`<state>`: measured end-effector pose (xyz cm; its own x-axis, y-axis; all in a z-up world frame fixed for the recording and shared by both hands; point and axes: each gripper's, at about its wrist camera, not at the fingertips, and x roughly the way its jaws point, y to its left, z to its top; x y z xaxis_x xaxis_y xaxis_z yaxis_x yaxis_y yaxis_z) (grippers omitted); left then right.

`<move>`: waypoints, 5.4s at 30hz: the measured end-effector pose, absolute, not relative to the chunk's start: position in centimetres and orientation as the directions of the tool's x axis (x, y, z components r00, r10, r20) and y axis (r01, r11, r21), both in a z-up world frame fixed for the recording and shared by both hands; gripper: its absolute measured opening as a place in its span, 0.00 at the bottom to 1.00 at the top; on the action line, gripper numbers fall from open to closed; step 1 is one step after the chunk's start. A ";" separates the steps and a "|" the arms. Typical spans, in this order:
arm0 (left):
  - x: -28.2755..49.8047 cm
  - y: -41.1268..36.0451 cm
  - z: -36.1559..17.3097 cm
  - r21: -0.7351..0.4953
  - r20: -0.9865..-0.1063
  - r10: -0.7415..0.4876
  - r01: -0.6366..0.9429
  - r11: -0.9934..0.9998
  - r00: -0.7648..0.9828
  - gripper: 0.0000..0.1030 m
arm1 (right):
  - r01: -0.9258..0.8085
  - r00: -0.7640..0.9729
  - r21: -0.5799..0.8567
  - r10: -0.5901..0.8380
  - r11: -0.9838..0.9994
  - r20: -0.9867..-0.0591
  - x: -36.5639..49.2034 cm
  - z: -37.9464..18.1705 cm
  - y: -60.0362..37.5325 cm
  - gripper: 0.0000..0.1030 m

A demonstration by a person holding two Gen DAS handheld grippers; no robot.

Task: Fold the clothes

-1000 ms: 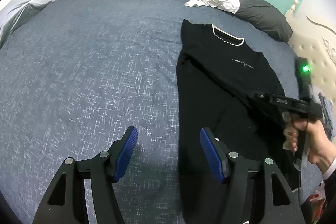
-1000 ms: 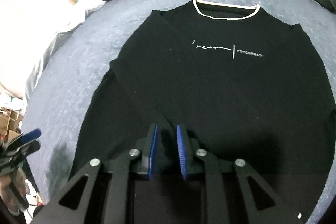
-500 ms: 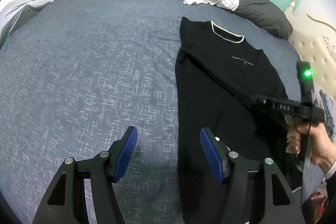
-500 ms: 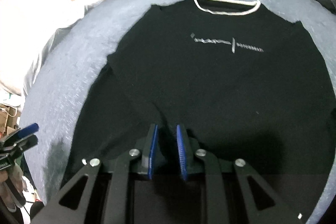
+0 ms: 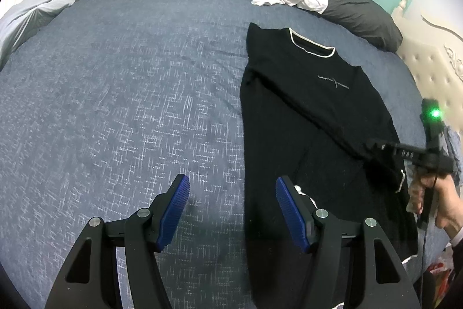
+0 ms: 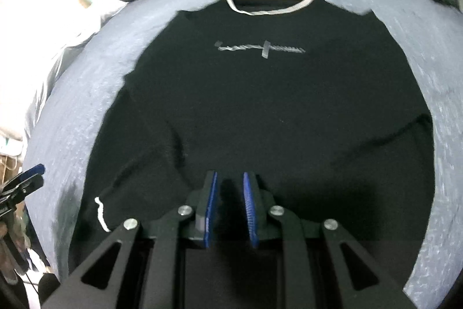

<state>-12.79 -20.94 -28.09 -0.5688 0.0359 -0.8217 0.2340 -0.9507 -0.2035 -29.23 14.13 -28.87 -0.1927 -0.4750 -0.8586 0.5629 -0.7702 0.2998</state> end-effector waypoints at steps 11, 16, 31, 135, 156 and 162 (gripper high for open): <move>-13.2 -20.8 -28.1 -0.195 -0.823 0.032 0.229 -0.954 -0.567 0.65 | 0.564 -0.209 0.356 -0.546 -0.745 -0.811 -28.2 -27.8 13.8 0.18; -13.2 -21.0 -28.1 -0.191 -0.824 0.030 0.228 -0.955 -0.566 0.65 | 0.598 -0.208 0.362 -0.575 -0.715 -0.791 -28.4 -27.5 9.8 0.18; -12.5 -22.3 -28.5 -0.194 -0.825 0.023 0.244 -0.950 -0.565 0.65 | 0.627 -0.137 0.349 -0.539 -0.697 -0.831 -27.8 -29.7 6.5 0.19; -5.5 -9.6 -34.9 -0.272 -0.946 0.249 0.092 -0.958 -0.210 0.10 | 0.417 -0.052 0.291 -0.342 -0.861 -0.938 -13.0 -30.7 32.4 0.08; -3.7 -7.9 -24.2 -0.218 -0.921 0.208 -0.007 -0.976 -0.331 0.06 | 0.529 -0.205 0.297 -0.460 -0.795 -0.864 -10.9 -21.5 30.4 0.05; -3.7 -8.3 -22.2 -0.215 -0.908 0.209 -0.023 -0.976 -0.362 0.06 | 0.546 -0.233 0.292 -0.477 -0.785 -0.847 -10.2 -19.0 30.6 0.05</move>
